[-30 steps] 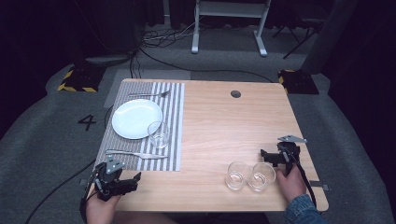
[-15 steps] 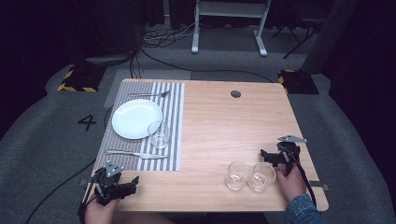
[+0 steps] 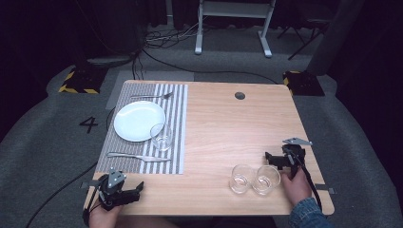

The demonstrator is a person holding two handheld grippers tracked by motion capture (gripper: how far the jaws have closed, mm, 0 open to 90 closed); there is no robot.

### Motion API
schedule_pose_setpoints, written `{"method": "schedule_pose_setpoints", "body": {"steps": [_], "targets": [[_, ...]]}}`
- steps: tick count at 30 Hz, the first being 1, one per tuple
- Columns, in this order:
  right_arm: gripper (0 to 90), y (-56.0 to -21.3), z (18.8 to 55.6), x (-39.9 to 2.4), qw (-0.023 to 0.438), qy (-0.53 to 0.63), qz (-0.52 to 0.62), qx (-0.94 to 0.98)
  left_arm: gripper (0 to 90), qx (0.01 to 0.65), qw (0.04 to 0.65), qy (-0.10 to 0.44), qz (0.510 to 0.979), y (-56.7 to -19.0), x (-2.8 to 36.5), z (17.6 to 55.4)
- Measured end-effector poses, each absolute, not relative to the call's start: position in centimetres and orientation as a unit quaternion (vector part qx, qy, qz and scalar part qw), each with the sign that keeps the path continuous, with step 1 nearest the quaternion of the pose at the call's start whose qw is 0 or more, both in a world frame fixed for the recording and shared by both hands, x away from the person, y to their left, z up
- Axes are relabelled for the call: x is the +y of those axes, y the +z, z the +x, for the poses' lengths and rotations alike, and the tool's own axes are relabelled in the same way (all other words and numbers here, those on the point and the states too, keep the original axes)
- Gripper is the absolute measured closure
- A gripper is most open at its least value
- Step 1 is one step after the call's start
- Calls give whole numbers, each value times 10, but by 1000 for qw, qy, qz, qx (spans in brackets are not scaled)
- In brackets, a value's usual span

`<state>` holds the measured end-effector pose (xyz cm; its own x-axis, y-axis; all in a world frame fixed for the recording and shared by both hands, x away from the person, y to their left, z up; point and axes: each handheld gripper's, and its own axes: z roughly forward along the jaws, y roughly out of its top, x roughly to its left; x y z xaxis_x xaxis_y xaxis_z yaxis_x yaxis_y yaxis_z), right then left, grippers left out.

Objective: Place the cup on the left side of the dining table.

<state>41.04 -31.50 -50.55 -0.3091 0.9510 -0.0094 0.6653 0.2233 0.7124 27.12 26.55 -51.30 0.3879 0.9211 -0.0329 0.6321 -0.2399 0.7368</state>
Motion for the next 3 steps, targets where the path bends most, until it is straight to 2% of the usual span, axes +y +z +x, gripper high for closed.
{"method": "schedule_pose_setpoints", "body": {"steps": [3], "targets": [[5, -505, 410, -315, 230, 310, 541, 747, 92, 512, 342, 211, 759, -513, 265, 271]]}}
